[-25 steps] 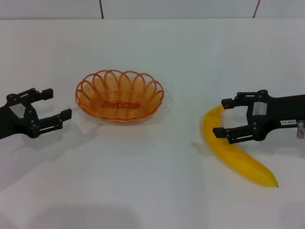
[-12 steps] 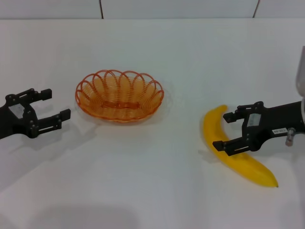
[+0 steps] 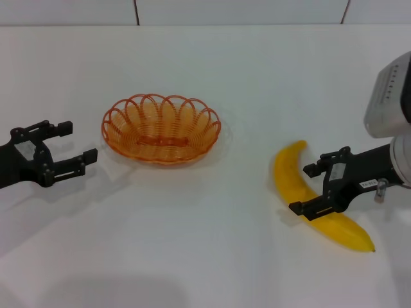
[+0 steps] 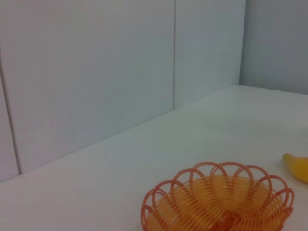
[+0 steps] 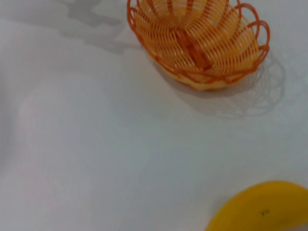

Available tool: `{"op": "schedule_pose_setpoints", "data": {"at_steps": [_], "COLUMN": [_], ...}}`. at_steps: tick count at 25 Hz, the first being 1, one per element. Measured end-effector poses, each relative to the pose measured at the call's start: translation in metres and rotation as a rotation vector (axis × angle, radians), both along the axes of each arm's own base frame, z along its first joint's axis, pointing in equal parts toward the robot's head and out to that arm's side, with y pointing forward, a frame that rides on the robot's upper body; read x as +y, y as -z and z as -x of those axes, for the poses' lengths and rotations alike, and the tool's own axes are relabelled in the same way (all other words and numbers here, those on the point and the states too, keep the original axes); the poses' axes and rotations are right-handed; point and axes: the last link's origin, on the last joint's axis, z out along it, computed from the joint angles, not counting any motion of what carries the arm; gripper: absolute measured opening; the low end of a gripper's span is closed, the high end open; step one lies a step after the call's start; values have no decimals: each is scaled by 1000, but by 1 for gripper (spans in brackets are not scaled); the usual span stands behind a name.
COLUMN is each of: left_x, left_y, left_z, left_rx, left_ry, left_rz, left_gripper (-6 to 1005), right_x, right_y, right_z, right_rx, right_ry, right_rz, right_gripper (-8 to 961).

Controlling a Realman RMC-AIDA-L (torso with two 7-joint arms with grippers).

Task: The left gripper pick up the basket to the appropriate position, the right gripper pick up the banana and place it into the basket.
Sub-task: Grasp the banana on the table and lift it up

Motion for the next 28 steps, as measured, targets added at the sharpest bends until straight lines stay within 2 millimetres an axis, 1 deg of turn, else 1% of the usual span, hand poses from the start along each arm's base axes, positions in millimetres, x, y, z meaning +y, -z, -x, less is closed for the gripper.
{"op": "schedule_pose_setpoints", "data": {"at_steps": [7, 17, 28], "left_x": [0, 0, 1], "left_y": [0, 1, 1], "left_z": [-1, -1, -1], "left_rx": [-1, -1, -2], "left_ry": [1, 2, 3], "left_rz": [0, 0, 1], "left_gripper": [802, 802, 802], "right_x": [2, 11, 13], "right_y": [6, 13, 16], "right_z": [2, -4, -3], "right_rx": [-14, -47, -47], "right_ry": [1, 13, 17], "right_rz": [23, 31, 38], "right_gripper": [788, 785, 782]}}
